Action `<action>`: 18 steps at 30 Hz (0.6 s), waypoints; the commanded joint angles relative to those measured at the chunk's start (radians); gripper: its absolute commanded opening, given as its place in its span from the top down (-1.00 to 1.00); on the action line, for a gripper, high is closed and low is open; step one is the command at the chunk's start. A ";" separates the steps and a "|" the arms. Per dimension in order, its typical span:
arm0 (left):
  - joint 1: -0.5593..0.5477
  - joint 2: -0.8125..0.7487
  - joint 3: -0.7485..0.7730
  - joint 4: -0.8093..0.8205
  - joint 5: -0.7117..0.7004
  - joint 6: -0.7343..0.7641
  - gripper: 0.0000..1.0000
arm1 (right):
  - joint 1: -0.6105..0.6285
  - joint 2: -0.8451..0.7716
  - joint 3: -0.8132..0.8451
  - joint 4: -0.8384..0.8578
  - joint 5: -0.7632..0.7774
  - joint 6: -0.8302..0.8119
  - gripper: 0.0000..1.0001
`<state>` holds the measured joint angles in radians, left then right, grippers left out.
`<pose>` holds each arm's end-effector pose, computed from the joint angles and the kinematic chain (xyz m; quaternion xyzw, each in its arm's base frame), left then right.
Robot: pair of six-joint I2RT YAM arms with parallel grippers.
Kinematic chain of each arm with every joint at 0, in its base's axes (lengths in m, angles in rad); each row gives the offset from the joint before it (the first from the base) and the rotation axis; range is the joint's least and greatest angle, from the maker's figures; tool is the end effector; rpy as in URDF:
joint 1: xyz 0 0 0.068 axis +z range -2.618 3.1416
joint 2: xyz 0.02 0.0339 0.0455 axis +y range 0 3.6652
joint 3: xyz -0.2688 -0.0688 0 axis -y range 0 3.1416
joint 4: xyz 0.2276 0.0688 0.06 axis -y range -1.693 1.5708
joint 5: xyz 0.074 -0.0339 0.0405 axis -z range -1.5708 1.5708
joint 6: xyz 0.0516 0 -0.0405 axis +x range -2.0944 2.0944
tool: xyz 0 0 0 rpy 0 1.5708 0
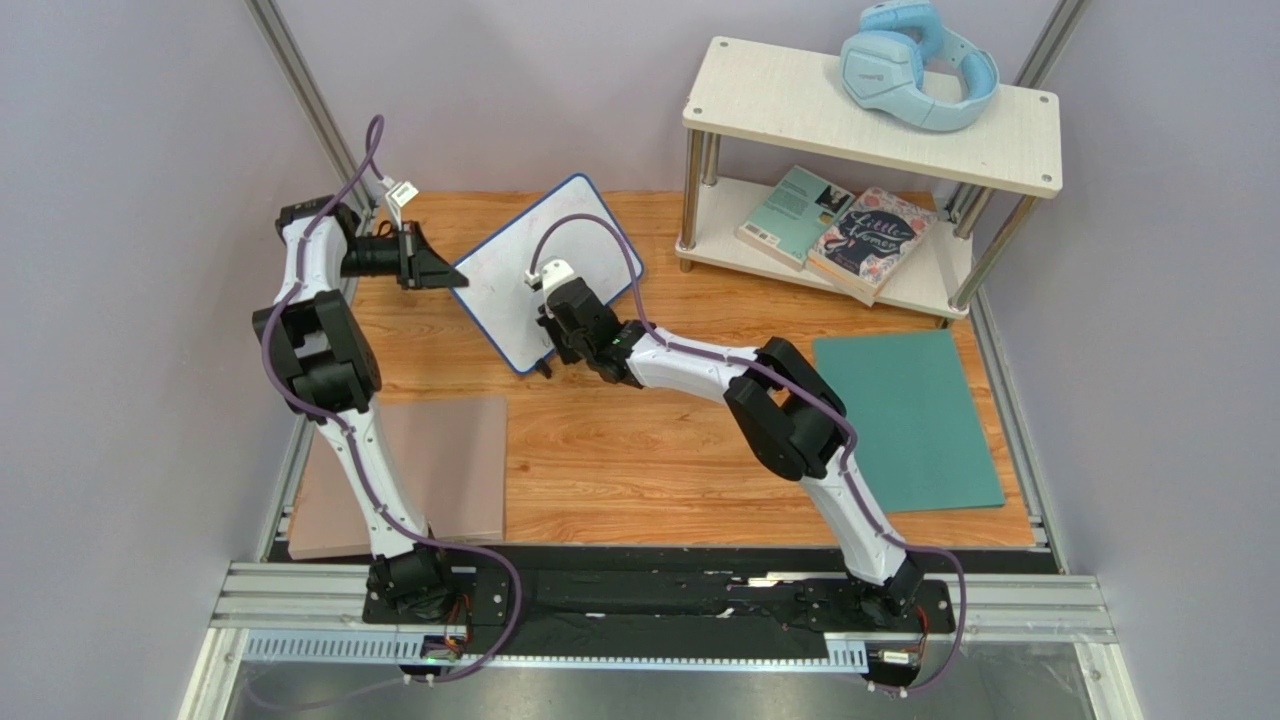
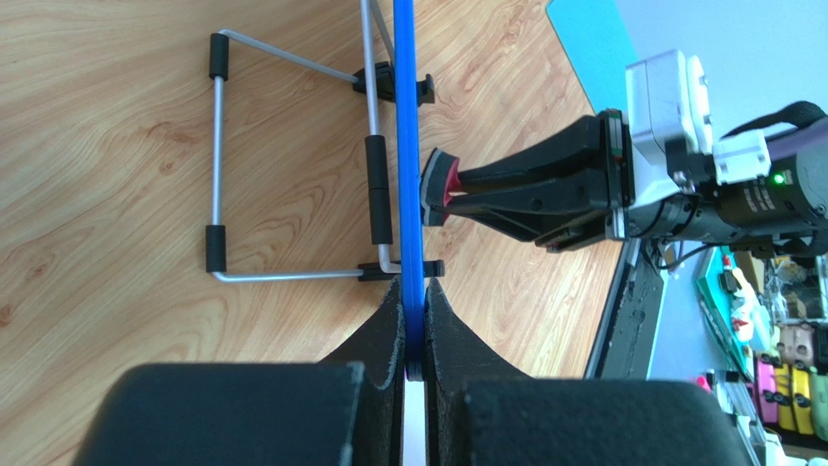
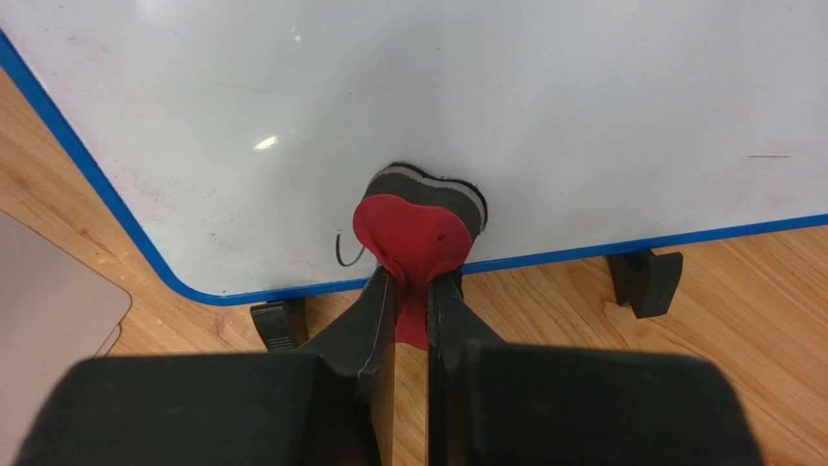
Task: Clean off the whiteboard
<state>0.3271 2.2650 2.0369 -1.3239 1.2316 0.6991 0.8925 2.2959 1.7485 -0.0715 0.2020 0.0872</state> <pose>0.4218 0.0917 0.2359 0.1563 0.8012 -0.4994 0.2902 0.3377 0.4025 0.1752 -0.3040 0.8317 0.1354 0.4444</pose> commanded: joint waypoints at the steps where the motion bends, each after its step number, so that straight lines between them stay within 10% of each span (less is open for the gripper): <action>1: -0.040 0.007 -0.037 -0.356 -0.057 0.100 1.00 | 0.033 0.016 0.046 0.030 -0.027 -0.015 1.00; 18: -0.040 0.005 -0.032 -0.356 -0.061 0.091 1.00 | 0.034 0.080 0.126 0.194 -0.082 -0.009 1.00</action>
<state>0.3321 2.2650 2.0354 -1.3231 1.2304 0.7006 0.9066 2.3211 1.7954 -0.0696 0.1997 0.0624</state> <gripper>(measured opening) 0.030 0.104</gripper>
